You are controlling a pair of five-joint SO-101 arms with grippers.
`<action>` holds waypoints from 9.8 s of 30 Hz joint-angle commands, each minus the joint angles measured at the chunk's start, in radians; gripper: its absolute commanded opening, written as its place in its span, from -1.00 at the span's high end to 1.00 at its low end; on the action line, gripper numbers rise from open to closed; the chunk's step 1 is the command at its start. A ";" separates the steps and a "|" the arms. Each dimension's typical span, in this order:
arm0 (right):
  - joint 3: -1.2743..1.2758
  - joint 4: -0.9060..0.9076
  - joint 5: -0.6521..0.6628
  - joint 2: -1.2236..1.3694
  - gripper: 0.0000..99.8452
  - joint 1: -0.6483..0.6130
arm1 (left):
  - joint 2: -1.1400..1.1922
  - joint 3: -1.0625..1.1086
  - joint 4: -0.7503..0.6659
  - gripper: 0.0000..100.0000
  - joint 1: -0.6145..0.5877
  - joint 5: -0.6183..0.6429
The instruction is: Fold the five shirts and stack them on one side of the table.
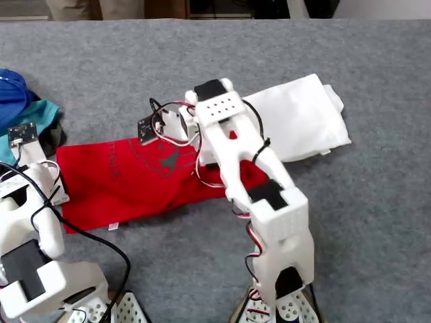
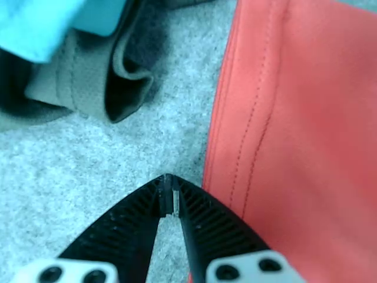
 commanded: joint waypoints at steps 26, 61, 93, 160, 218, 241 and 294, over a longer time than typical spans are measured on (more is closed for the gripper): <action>0.206 0.035 -0.110 -0.251 1.00 0.018 | -0.025 -0.002 -0.011 0.96 -0.005 0.011; 0.582 -0.615 -0.327 -0.308 1.00 -0.004 | -0.027 -0.014 -0.011 0.96 -0.006 0.009; 0.209 -0.242 -0.588 -0.550 1.00 -0.076 | -0.407 -0.222 0.345 0.73 -0.063 0.012; 0.690 -0.126 -0.611 -1.196 1.00 0.099 | 0.420 -1.102 1.043 0.96 0.133 -0.064; 0.630 -0.242 -0.555 -0.993 0.99 0.232 | 0.383 -1.573 1.046 0.75 0.361 0.411; -0.848 0.023 -0.646 0.377 0.63 -0.137 | 0.367 -0.908 0.844 0.76 -0.150 0.109; -0.826 0.169 -0.729 0.364 1.00 -0.162 | -0.088 0.011 0.186 0.76 -0.101 0.109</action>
